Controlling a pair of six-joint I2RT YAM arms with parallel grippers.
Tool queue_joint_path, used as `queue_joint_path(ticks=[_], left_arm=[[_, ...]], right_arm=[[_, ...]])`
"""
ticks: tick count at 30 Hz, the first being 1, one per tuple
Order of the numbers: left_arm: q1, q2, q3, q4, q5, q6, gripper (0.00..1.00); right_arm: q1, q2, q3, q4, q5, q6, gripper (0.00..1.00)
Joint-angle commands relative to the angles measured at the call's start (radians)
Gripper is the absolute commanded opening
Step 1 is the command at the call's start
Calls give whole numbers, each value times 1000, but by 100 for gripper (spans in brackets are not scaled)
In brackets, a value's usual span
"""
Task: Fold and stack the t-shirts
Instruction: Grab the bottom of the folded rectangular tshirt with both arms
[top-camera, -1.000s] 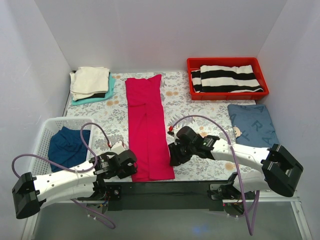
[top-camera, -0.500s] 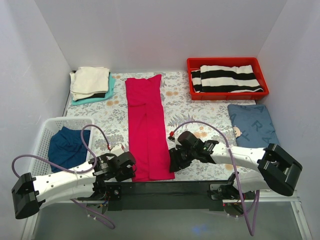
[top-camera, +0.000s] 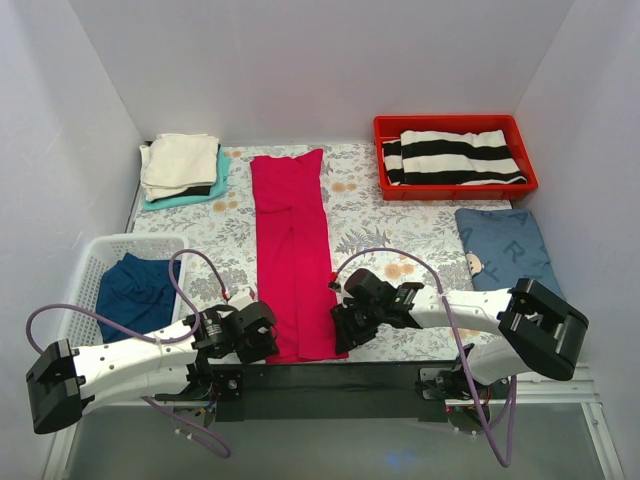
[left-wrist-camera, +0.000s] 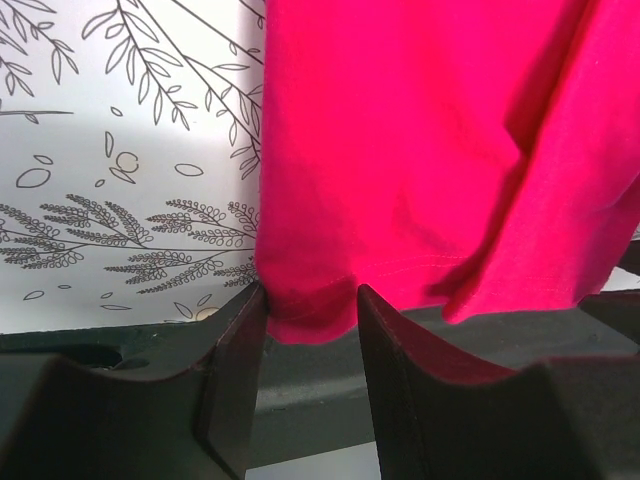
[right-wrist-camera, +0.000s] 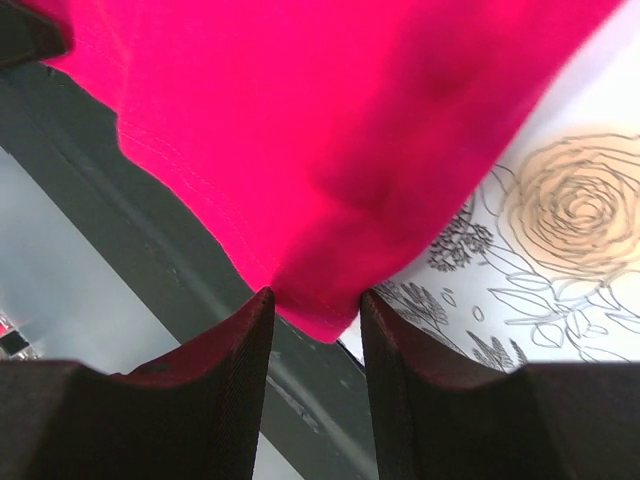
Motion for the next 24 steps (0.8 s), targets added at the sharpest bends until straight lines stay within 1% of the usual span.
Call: queue_joint_path(ticks=[1,7,10,11,12,14,15,17,18,24], left_arm=[[-7,19,-48,-35,15,-336,40],[-7,22,-60,-107,10,-371,40],[-7,36,-65,-110,20,-373,37],[-5,37,-63,-110,20,-373,34],[-7,36,-62,-112,20,-373,31],[-5,30,-59,-122,14,-377,22],[-7,17,-56,-135,12,-380,11],[-7,1,-56,-136,6,-380,3],[-7,-16,-56,-135,7,-382,0],[-7,-29,-28,-161,-8,-371,0]], right_arm=[[18,32,8,-11,34,0,47],[23,85,20,20,21,0,47],[29,116,32,19,11,0,45],[29,125,34,19,10,0,44],[30,128,37,15,10,0,38],[33,127,40,14,8,-3,32],[33,127,42,6,7,-4,23],[33,127,48,-6,5,-6,13],[33,127,46,-11,2,-7,2],[49,84,49,-77,28,-12,1]])
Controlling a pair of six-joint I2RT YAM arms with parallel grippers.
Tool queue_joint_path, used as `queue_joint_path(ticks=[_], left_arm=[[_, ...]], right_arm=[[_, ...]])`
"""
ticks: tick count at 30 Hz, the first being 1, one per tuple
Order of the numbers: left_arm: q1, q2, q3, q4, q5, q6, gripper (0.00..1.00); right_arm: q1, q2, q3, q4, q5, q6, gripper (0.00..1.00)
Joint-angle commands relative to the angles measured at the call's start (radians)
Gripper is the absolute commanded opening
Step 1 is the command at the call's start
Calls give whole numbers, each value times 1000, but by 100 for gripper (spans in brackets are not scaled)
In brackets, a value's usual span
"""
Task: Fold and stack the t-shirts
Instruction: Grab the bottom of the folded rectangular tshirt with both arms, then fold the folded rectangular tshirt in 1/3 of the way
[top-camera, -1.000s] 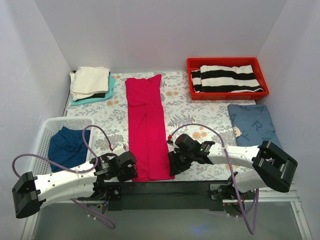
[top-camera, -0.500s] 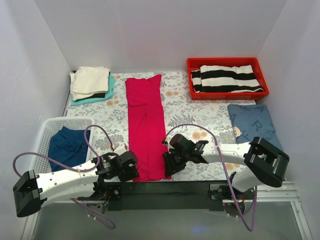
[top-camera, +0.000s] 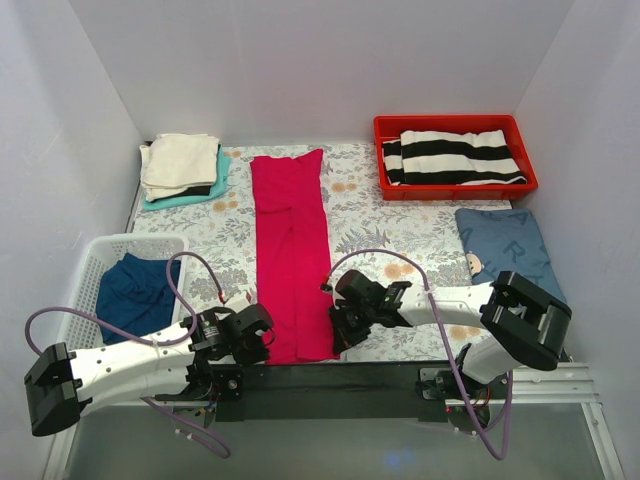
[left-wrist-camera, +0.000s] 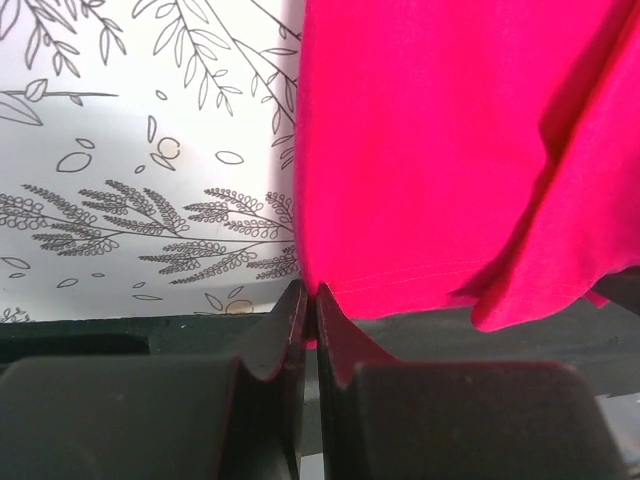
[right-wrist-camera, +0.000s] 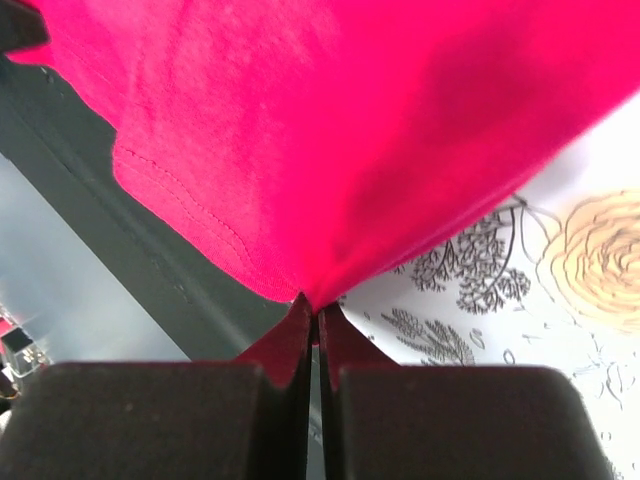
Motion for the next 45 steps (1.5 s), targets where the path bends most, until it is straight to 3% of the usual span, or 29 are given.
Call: queue_joint_path(ticks=[1,11,19,25,32,34,38,39,45], left_arm=[[-6,6,12,-118,-17,-356,0],[-6,41,171,-168,-123,-328,0],[-6,92,298,-214,-220,-334,0],[-4,153,421,-299,-427,-336,0],[51,406,614,-342,-631,-274,0],[121,448,650,-299,-656,-218,0],[288,512,674,-57,-637,-11,0],[351,535,673,11,-616,111,0],[526,704,745,286,-447,353,0]], right_arm=[[23,-24,2,-121,56,-28,1],[35,-141,90,-219,138,-48,1],[23,-103,239,-238,225,-109,1],[-53,-60,373,-264,268,-195,1],[-179,70,569,-285,257,-313,1],[-218,107,620,-296,250,-350,1],[-276,208,741,-302,233,-393,1],[-300,228,758,-301,228,-399,1],[-383,388,920,-302,190,-437,1]])
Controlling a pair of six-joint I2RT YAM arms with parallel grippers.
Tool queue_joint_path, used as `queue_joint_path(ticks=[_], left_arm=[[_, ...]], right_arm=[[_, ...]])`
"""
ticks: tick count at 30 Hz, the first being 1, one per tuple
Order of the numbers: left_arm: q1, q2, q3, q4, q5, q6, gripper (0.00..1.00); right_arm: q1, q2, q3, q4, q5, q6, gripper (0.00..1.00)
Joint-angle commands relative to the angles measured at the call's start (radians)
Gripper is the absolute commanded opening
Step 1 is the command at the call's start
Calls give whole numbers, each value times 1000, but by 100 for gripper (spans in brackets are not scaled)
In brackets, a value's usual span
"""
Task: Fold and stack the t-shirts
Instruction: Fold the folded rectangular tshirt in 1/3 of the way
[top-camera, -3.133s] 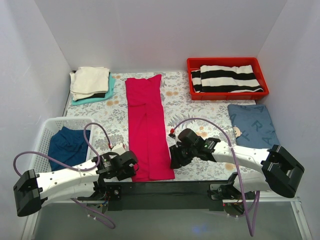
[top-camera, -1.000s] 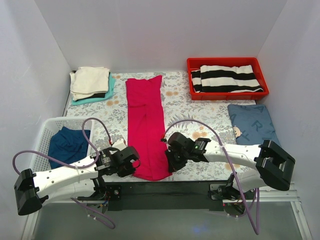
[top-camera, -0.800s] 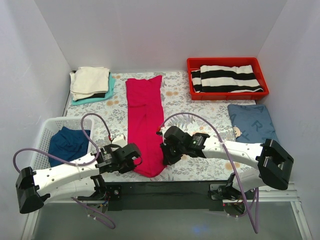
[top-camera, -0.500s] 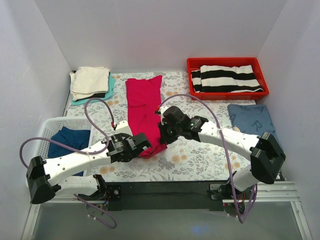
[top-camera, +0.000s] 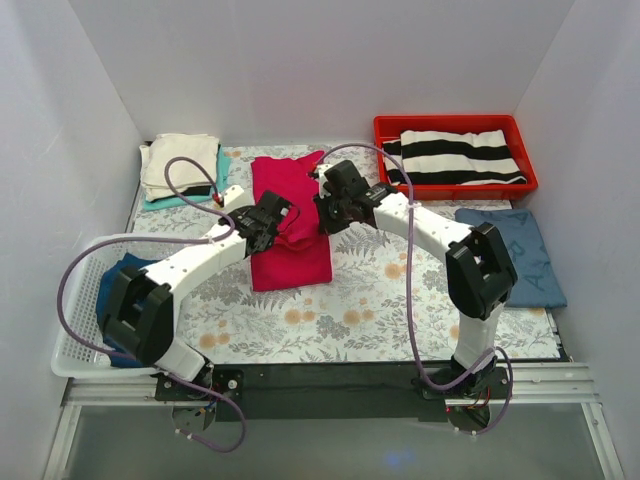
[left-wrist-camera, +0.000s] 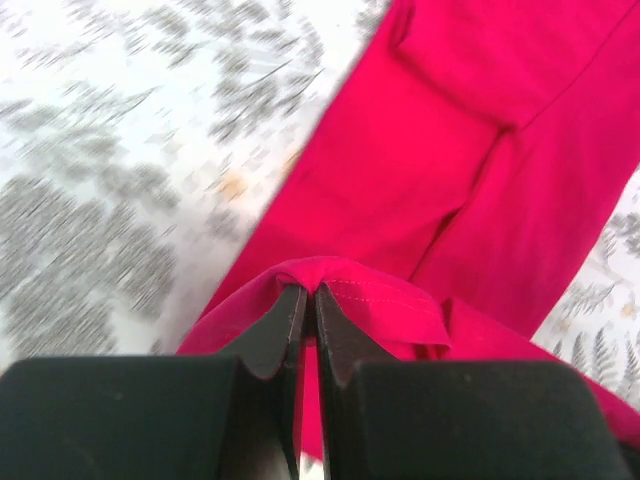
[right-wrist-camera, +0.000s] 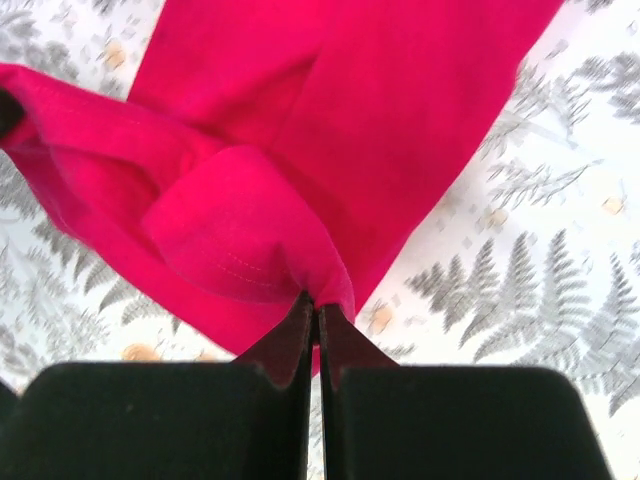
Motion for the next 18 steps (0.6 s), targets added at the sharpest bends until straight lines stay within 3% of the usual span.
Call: queue_joint_path(ticks=[1,10,18], left_arm=[[61,121,79,216,75,182,0],[142,322,245,269,108,251,0],[210,425,340,226,131,256,0]], right_arm=[[-48,67,125,-4,-44,-50,1],[-127,316,378,-24,-90,-39,1],[-176,420,484,-41,-136,-14,1]])
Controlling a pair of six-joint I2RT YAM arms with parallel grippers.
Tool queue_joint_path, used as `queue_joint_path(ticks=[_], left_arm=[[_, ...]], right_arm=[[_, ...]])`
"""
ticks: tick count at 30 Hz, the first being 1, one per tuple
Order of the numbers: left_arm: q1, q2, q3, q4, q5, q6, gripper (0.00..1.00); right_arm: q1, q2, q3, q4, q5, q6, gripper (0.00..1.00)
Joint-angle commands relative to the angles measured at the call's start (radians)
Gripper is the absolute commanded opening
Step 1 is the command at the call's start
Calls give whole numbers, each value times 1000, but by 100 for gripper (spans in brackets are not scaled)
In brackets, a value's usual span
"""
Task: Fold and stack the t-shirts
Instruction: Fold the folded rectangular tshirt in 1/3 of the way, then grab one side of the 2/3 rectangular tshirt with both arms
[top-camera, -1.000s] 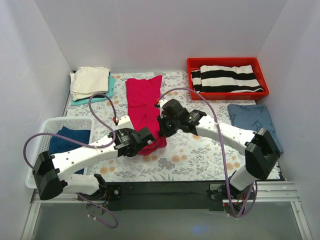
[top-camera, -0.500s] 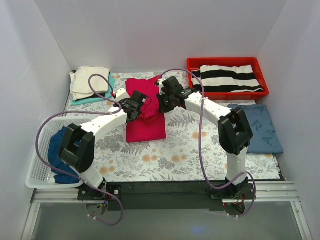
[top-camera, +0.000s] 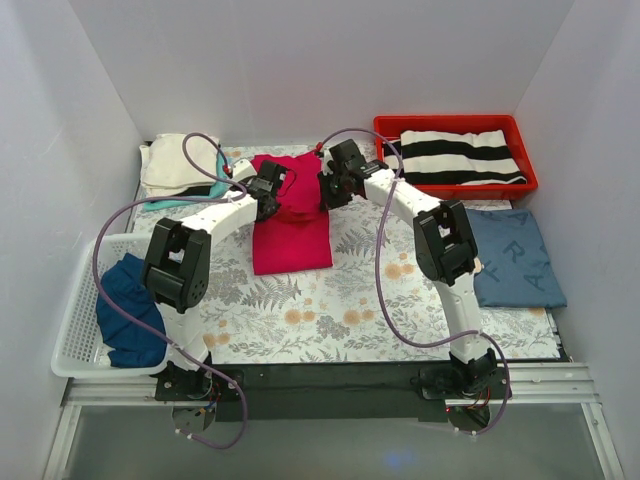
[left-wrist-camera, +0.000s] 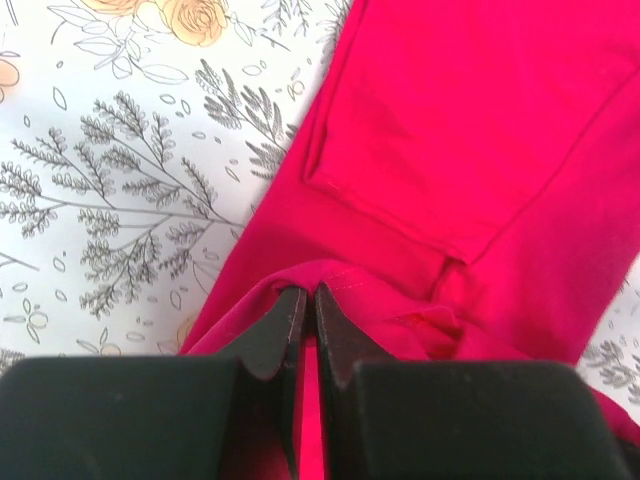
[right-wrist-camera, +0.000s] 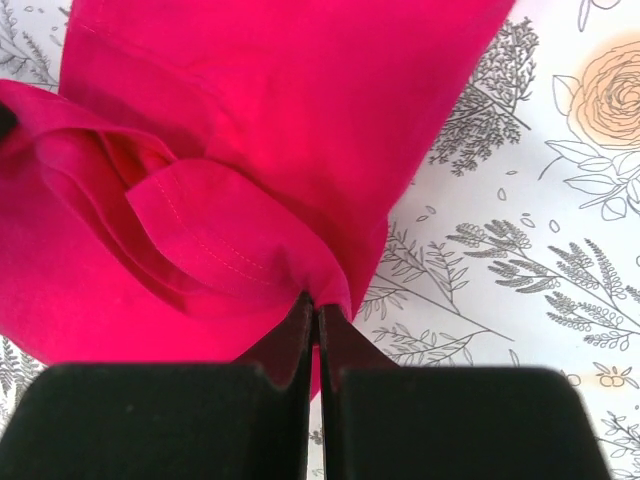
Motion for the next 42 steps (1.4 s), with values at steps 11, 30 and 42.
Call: queue_joint_path(ticks=[11,30,42], left_arm=[[97,66,139,14,52,56,34],[127,-233,-106,46,405,129,46],[157,-466,-476,104,601,117,54]], right_arm=[[-81,71,175,-11,-66,63,24],[-87,-264,-242,2,-144,-11,34],[-53,-406,-497,99,-285,-3,37]])
